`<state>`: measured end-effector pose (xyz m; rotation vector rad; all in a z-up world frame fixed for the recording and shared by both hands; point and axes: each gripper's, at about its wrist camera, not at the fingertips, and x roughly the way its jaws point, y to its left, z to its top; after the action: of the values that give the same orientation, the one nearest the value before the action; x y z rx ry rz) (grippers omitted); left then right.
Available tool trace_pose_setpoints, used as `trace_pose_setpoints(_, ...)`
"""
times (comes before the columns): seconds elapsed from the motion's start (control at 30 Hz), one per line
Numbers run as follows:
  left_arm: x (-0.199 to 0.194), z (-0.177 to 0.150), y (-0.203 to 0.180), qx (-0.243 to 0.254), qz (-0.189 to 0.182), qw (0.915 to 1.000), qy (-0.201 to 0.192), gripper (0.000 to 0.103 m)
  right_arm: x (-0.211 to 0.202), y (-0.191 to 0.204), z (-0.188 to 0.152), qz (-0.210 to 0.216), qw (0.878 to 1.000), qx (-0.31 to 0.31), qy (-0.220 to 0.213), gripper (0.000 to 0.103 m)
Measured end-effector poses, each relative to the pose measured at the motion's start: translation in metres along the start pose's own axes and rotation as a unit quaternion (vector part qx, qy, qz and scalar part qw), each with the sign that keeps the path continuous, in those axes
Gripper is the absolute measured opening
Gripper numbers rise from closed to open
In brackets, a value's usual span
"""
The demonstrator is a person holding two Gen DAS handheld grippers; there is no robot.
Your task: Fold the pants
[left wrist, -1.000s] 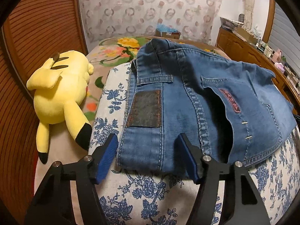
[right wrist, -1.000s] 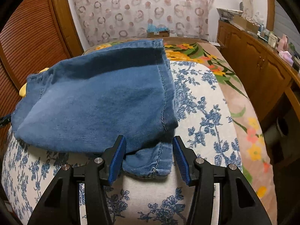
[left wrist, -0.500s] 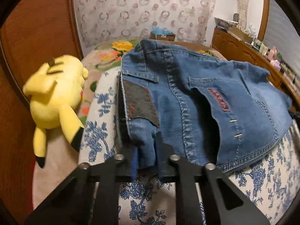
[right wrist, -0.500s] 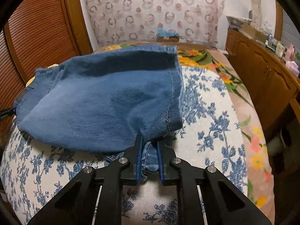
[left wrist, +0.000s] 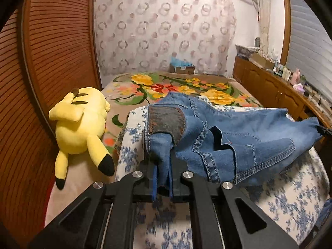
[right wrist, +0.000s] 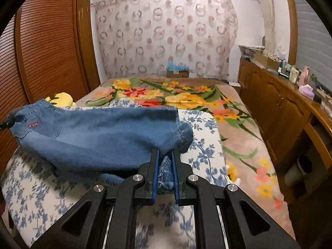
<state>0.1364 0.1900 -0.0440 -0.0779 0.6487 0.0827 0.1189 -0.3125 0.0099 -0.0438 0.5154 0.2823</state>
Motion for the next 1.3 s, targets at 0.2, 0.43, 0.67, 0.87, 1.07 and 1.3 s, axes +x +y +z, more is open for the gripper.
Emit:
trace_pose_setpoints(0.2,-0.047,-0.029,0.001,-0.003,-0.011,0.9999,-0.010,0.009,-0.041,0.000,-0.033,0.010,1.000,0.006,-0.011,0.011)
trace_pose_setpoints(0.43,-0.054,-0.069,-0.007,-0.002,-0.005,0.9996,0.028,0.010,-0.061,-0.011,-0.071,0.033,0.999,0.026,0.021,0.012)
trace_pose_setpoints(0.67,-0.043,-0.080,-0.013,-0.005,0.006,0.9988,0.048,0.052,-0.045,-0.020,-0.089,0.031,0.997,0.045,0.053,0.022)
trace_pose_setpoints(0.87,-0.049,-0.078,-0.029,0.001,-0.013,0.9994,0.032,0.076,-0.048,-0.011,-0.093,0.036,0.998,0.043,0.042,0.037)
trace_pose_setpoints(1.07,-0.051,-0.075,-0.045,0.007,-0.029,0.9993,0.023,0.076,-0.053,0.002,-0.088,0.049,0.998,0.041,0.021,0.037)
trace_pose_setpoints(1.3,-0.050,-0.075,-0.061,0.017,-0.036,0.9990,0.022,0.076,-0.027,0.013,-0.085,0.053,0.998,0.026,0.027,0.039)
